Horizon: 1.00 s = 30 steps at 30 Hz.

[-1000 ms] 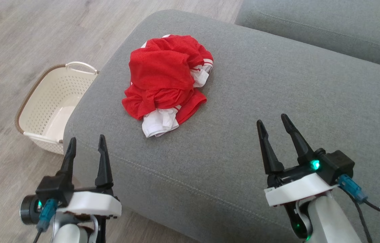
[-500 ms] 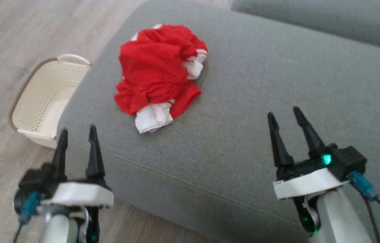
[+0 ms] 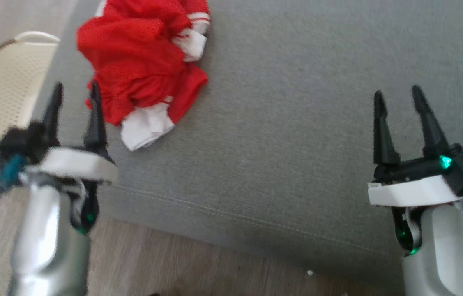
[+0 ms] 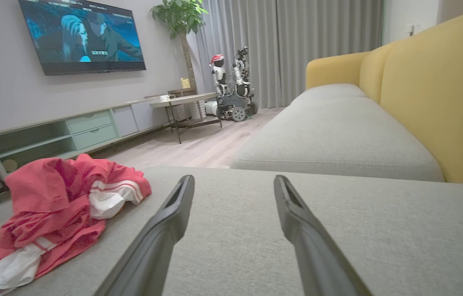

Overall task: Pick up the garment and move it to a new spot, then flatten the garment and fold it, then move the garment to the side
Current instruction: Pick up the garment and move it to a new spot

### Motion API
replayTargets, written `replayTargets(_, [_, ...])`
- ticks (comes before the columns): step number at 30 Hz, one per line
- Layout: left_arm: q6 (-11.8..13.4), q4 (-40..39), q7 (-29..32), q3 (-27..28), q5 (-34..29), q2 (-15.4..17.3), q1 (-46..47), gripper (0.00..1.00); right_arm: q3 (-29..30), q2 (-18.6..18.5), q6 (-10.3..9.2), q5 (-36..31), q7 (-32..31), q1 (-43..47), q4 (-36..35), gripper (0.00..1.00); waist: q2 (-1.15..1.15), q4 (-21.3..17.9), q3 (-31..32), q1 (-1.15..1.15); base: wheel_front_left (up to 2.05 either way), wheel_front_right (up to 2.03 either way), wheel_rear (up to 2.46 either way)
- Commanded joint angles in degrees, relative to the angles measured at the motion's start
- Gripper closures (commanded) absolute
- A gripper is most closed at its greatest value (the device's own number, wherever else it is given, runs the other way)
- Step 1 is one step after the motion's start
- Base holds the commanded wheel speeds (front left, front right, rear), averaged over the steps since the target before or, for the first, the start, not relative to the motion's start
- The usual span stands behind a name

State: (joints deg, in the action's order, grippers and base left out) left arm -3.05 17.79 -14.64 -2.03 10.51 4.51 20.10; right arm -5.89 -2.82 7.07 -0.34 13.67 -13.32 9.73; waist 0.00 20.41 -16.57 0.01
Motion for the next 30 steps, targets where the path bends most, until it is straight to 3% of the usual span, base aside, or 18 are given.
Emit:
replayTargets(1, [-0.4,0.6,-0.4,2.6,0.1,2.8,4.1,0.0,-1.3,-0.1,0.42,-0.1,0.1,-1.8,-2.7,0.0,0.0,-2.5,-3.0,-0.01,0.0,0.0,0.0])
replayTargets(10, [-2.7,15.1,3.1,2.6,2.2,7.3,19.3,0.0,-1.8,-0.1,0.42,-1.2,0.0,-3.1,-4.2,0.0,0.0,-5.2,-7.1,-0.01,0.0,0.0,0.0])
replayTargets(21, [-3.6,29.4,8.5,-0.2,1.5,11.4,30.0,0.0,-2.4,-0.1,0.42,-1.7,0.3,-3.7,-5.1,0.0,0.0,-7.3,-9.8,-0.01,0.0,0.0,0.0])
replayTargets(22, [-3.7,30.4,8.9,-0.5,1.6,11.4,30.5,0.11,-2.3,-0.1,0.42,-1.7,0.3,-3.7,-5.1,0.0,0.0,-7.5,-9.8,-0.01,0.0,0.0,0.0])
replayTargets(23, [-3.7,31.2,9.1,-0.5,1.9,11.4,30.9,1.0,-2.2,-0.1,0.42,-1.6,0.4,-3.8,-5.0,0.0,0.0,-7.6,-9.8,-0.01,0.0,0.0,0.0])
replayTargets(30, [-4.0,33.9,5.7,-0.6,3.0,12.1,32.3,1.0,-2.4,-0.1,0.42,-0.4,0.7,-4.3,-4.2,0.0,0.0,-8.3,-8.4,-0.01,0.0,0.0,0.0])
